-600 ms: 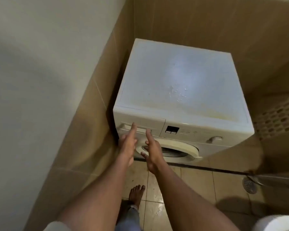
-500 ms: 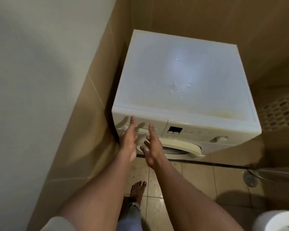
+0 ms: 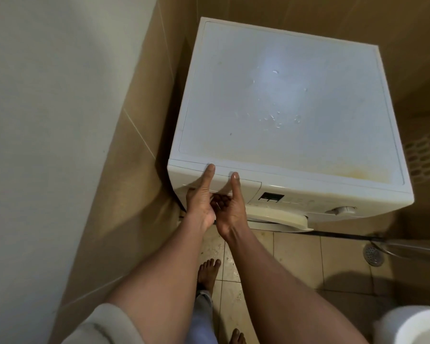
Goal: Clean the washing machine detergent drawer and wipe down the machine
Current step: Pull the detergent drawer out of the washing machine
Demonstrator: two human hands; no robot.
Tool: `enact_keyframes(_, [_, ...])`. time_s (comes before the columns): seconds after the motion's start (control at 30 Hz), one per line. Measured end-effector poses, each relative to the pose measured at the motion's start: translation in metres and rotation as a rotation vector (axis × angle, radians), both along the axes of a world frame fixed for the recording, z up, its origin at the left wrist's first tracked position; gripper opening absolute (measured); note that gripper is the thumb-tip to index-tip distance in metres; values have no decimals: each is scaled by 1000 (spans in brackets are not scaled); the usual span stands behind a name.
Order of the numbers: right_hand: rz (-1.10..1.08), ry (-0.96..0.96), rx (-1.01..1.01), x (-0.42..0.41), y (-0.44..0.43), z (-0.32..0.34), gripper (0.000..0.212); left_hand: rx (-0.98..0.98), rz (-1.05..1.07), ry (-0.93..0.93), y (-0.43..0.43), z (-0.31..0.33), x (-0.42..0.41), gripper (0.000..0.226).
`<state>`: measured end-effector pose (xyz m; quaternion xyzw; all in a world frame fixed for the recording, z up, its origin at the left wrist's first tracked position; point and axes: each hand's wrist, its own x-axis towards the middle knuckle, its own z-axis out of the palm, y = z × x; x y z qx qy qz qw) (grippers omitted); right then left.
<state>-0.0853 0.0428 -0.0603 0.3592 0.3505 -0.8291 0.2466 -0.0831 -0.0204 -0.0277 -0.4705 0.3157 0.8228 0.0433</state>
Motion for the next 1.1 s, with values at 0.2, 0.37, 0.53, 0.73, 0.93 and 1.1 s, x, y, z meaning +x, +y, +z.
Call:
enact_keyframes(0.2, [-25, 43, -58, 31, 2, 0, 98, -3, 55, 39, 7, -11, 27, 55])
enact_keyframes(0.37, [2, 20, -18, 68, 12, 7, 100, 23, 60, 5, 13, -14, 66, 55])
enact_keyframes(0.53, [51, 38, 67, 112, 28, 12, 85, -43, 72, 36, 23, -19, 107, 62])
enact_keyframes(0.73, [156, 64, 150, 142, 44, 14, 71, -59, 55, 69, 32, -25, 142, 58])
enact_keyframes(0.93, [415, 164, 612, 143, 53, 28, 57, -74, 40, 65, 31, -21, 144, 64])
enact_keyframes(1.1, [677, 795, 1434, 131, 54, 47, 43, -47, 49, 93, 34, -19, 148, 68])
